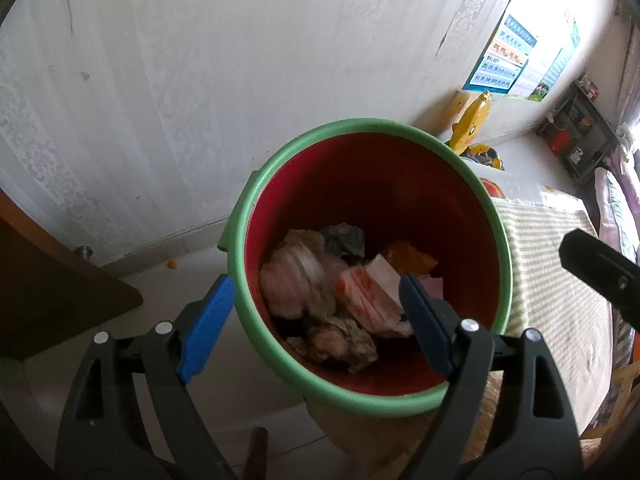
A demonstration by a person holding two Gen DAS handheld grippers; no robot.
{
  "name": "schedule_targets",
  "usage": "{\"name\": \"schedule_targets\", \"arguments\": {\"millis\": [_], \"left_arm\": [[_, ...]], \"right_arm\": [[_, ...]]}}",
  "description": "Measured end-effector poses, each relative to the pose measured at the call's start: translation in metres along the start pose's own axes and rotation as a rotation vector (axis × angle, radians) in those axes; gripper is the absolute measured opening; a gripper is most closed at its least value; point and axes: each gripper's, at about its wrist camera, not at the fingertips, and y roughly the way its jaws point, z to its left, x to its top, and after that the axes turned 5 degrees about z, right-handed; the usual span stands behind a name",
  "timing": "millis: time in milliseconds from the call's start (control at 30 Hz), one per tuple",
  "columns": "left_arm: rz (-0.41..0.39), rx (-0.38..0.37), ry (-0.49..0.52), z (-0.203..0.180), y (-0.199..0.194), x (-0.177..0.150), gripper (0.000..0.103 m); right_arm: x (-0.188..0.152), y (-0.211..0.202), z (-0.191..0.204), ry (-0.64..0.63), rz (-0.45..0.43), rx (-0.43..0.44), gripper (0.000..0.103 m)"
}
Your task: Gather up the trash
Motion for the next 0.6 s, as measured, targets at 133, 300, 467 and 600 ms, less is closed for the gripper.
{"name": "schedule_targets", "arguments": {"millis": [133,300,467,600], "left_arm": [[-0.071,0.004,0.088,-0.028,-0.021,-0.005,0.084],[-0.162,-0.11,0.194,-0.089,-0.055,-0.009,0.09],[-0.22,-0.247,0.277,-0.16,-0.086,-0.018,0.095],[-0.323,-0.308,0.368,-0.221,-0.119,-0.031,0.098]], "right_arm": [[-0.014,-0.034,-0.031,0.04,-0.051,-0.046,0.062],[-0.03,-0.115,-0.1,0.141,-0.191,-0.163,0.067],[-0.054,-0.199,-0.15,0.191,-0.4,-0.303,0.088],[-0.094,-0.251,-0.176,0.193,-0.653,-0.465,0.095]]}}
